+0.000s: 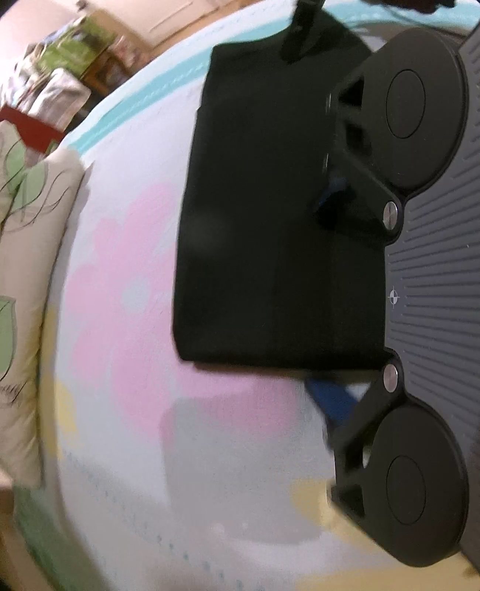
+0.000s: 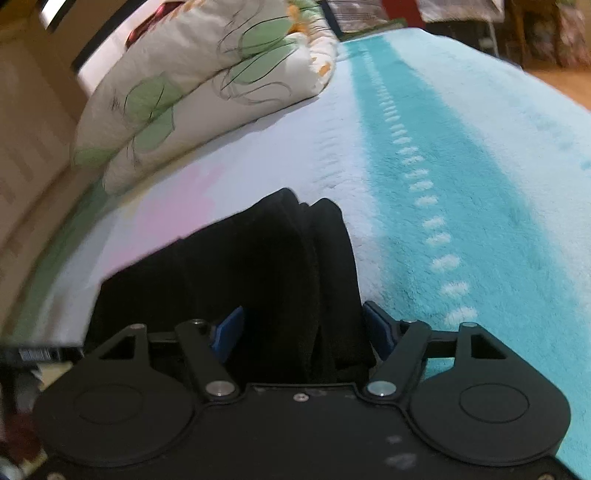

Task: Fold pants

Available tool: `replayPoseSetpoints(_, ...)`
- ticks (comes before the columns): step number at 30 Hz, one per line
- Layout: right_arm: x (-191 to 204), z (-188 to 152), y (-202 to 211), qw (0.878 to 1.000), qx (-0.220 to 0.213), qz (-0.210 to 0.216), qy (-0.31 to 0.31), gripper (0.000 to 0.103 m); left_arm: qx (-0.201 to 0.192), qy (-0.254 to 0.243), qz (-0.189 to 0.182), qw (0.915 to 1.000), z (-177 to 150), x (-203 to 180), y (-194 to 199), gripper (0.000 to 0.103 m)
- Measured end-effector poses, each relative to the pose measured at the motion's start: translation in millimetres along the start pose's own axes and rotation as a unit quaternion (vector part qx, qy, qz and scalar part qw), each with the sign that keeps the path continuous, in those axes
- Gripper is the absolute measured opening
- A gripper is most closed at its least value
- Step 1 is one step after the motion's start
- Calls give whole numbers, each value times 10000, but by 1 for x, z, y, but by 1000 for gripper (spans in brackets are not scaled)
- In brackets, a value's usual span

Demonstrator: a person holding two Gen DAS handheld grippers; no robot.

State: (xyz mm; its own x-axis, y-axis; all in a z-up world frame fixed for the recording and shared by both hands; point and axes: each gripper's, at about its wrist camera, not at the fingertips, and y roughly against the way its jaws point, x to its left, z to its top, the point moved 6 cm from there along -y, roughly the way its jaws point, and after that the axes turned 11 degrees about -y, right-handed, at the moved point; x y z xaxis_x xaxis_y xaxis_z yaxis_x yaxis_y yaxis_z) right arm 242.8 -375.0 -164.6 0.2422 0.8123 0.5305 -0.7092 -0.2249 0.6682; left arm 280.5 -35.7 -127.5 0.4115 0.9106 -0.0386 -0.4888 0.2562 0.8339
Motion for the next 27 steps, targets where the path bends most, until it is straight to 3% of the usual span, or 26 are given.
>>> replayPoseSetpoints(2,4,-3,2,10000,56,-5,82,57,-93,-14,8,10000,2,-3,10,25)
replayPoseSetpoints(5,7,-3,11,10000,13,-30,-47,35,-98,-79,108,9999,8,-10,17,19)
replayPoseSetpoints(8,19,-5,24,9998,-123,-109,116,26,-194,-147,192,9995,13,-16,28,14)
replayPoseSetpoints(12,40,-8,38,9996,-119,-116,235,26,-365,-339,210,9985,16,-17,51,13)
replayPoseSetpoints(17,66,-28,46,9998,90,159,124,26,-329,-290,303,9986,4,8,75,13)
replayPoseSetpoints(23,133,-76,27,9962,529,556,410,25,-195,-87,646,9977,-37,84,116,13)
replayPoseSetpoints(27,197,-105,1,9910,775,821,717,26,-81,361,981,9945,-64,147,130,13)
